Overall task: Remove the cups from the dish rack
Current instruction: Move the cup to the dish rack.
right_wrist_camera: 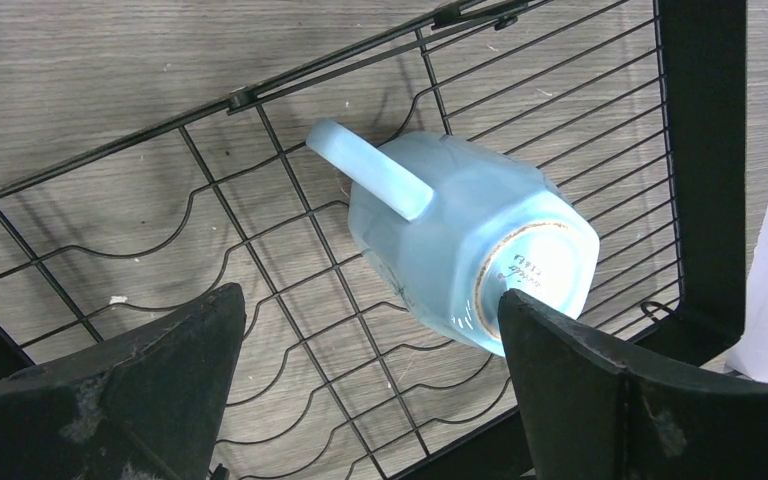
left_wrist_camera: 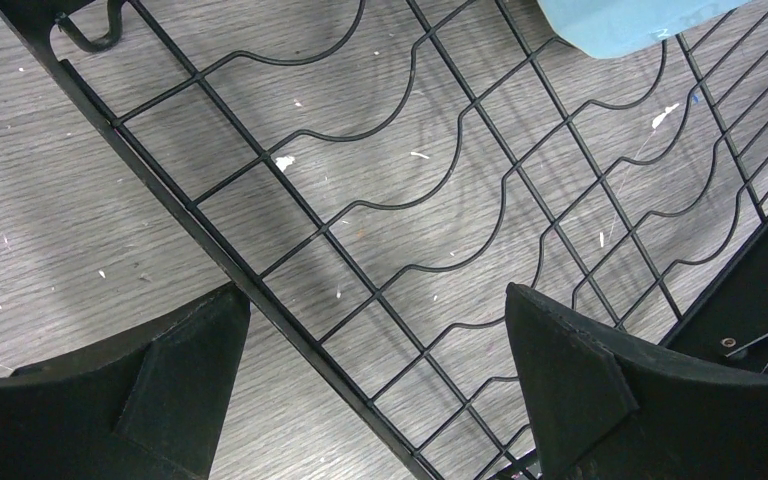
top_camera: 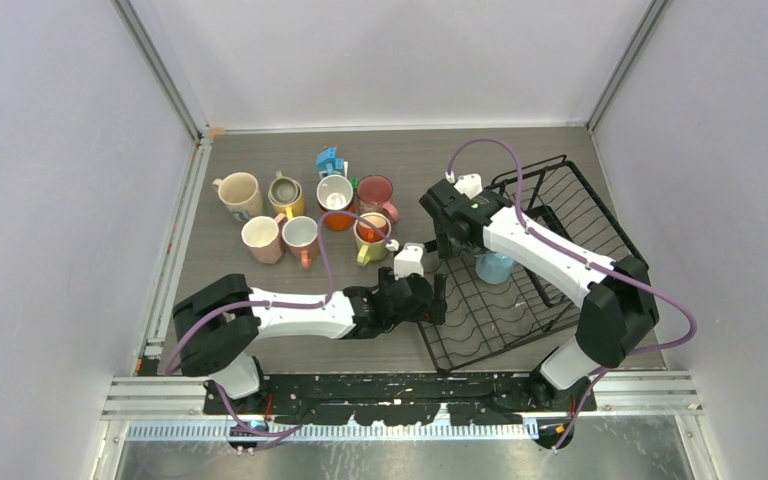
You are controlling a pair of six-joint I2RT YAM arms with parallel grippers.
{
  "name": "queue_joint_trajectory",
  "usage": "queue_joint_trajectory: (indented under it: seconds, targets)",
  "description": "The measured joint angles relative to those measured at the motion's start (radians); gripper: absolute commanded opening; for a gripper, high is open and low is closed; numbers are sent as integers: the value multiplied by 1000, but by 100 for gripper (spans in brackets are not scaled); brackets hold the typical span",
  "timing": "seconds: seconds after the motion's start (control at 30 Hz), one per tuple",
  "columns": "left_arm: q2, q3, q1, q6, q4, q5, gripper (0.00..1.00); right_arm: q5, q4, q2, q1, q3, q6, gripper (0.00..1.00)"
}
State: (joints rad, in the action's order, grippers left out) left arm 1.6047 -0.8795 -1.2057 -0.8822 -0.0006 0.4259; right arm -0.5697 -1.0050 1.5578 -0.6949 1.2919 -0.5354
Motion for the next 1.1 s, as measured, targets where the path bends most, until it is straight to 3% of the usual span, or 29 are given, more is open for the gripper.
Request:
queue_joint_trajectory:
  seconds: [1.1]
  targets:
    - [2, -3, 0, 26, -32, 0, 100, -13, -18, -28, -36, 0, -126, 100]
